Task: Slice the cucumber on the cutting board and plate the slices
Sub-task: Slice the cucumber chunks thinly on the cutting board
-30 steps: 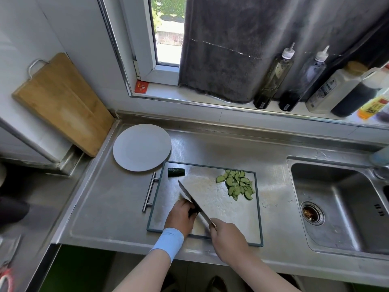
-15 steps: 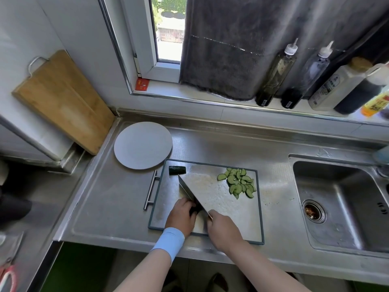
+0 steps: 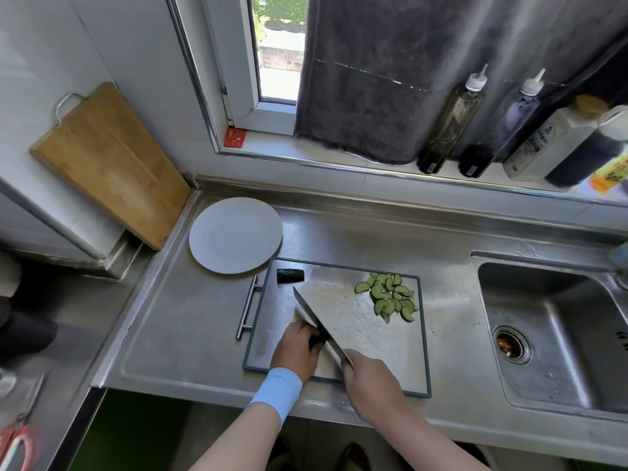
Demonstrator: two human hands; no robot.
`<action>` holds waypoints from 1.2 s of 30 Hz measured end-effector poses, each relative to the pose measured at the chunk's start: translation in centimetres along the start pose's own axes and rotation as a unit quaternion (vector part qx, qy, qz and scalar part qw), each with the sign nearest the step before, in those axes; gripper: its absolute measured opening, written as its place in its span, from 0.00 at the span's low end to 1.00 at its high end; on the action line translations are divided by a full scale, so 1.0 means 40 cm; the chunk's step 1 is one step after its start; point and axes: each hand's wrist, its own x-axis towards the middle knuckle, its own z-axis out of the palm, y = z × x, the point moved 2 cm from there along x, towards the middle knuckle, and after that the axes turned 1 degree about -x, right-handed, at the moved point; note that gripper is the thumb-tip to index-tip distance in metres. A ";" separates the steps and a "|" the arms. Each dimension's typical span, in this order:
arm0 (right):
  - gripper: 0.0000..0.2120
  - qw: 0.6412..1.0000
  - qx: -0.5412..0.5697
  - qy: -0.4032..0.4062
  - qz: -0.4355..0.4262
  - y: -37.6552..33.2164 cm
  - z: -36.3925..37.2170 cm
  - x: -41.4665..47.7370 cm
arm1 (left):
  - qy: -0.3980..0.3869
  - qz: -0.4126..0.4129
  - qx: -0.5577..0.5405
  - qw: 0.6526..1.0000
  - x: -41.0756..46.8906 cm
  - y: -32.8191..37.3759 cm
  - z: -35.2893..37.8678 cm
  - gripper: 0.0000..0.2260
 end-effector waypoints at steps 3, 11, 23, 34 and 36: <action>0.10 1.000 -0.008 0.001 -0.006 0.012 0.002 -0.019 | 0.001 -0.004 0.003 1.000 -0.001 -0.004 0.001 0.05; 0.10 1.000 0.004 -0.015 0.011 0.009 0.010 0.007 | 0.000 -0.006 -0.001 1.000 0.000 -0.004 0.001 0.04; 0.12 0.999 -0.015 -0.025 0.026 -0.030 0.015 0.068 | -0.011 0.013 0.018 1.000 -0.003 -0.009 -0.007 0.05; 0.12 1.000 -0.007 -0.004 0.010 -0.012 0.000 -0.004 | -0.010 0.005 0.004 1.000 -0.002 -0.016 -0.002 0.04; 0.11 1.000 -0.013 -0.007 0.013 -0.007 0.000 -0.004 | -0.010 0.007 0.000 1.000 -0.002 -0.016 -0.003 0.04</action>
